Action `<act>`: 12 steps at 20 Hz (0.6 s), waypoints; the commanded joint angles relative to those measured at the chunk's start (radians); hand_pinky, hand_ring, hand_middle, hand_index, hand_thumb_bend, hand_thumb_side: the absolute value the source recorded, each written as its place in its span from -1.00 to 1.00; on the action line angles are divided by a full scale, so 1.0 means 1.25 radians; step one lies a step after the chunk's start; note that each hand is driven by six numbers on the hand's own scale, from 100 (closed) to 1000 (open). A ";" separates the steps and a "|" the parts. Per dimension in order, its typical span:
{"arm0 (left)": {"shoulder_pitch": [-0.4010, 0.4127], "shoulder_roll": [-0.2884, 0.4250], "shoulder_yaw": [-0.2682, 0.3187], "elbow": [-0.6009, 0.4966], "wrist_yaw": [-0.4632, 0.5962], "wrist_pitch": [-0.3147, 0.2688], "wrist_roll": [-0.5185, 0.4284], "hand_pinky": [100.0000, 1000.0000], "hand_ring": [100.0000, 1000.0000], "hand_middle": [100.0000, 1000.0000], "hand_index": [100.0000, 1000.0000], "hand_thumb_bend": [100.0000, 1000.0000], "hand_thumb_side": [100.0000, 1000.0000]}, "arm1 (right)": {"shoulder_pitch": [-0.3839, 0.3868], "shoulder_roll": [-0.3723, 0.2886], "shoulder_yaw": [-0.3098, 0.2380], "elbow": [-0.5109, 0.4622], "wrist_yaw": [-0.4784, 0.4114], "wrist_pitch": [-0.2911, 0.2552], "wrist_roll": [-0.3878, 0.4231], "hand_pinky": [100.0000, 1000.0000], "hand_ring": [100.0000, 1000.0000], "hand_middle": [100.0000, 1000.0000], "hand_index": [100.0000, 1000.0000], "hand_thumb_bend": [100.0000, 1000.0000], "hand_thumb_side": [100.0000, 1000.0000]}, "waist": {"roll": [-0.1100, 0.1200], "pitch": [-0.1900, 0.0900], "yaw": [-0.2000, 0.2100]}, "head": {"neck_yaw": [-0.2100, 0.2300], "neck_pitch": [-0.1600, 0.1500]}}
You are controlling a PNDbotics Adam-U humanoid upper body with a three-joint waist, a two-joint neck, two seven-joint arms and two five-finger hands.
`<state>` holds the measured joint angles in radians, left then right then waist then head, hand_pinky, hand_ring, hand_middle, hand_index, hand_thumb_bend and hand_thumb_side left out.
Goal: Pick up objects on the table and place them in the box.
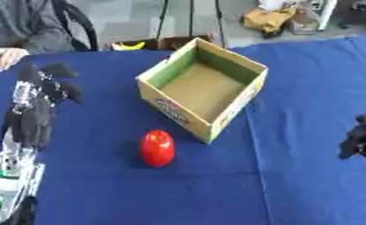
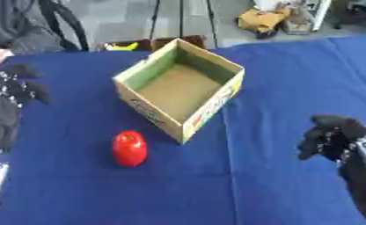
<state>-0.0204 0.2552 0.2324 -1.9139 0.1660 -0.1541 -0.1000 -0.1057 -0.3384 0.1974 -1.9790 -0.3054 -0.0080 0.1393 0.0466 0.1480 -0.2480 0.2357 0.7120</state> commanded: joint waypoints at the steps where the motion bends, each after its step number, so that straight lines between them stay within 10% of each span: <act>1: -0.004 0.018 0.006 -0.019 -0.003 -0.002 0.001 -0.14 0.00 0.18 0.51 -0.53 1.00 | -0.008 -0.007 -0.006 -0.017 -0.002 -0.001 -0.001 -0.11 0.01 0.01 0.44 -1.00 0.54 | -0.001 -0.008 0.000 | -0.001 0.002; 12: -0.004 0.024 0.004 -0.019 -0.012 0.001 -0.005 -0.14 0.00 0.18 0.51 -0.64 0.94 | -0.008 -0.007 -0.007 -0.017 -0.002 -0.001 -0.001 -0.11 0.01 0.01 0.44 -1.00 0.53 | -0.002 -0.008 0.000 | -0.003 0.002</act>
<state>-0.0204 0.2570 0.2323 -1.9180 0.1567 -0.1527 -0.1020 -0.1057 -0.3384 0.1974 -1.9790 -0.3054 -0.0080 0.1393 0.0466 0.1480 -0.2476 0.2347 0.7120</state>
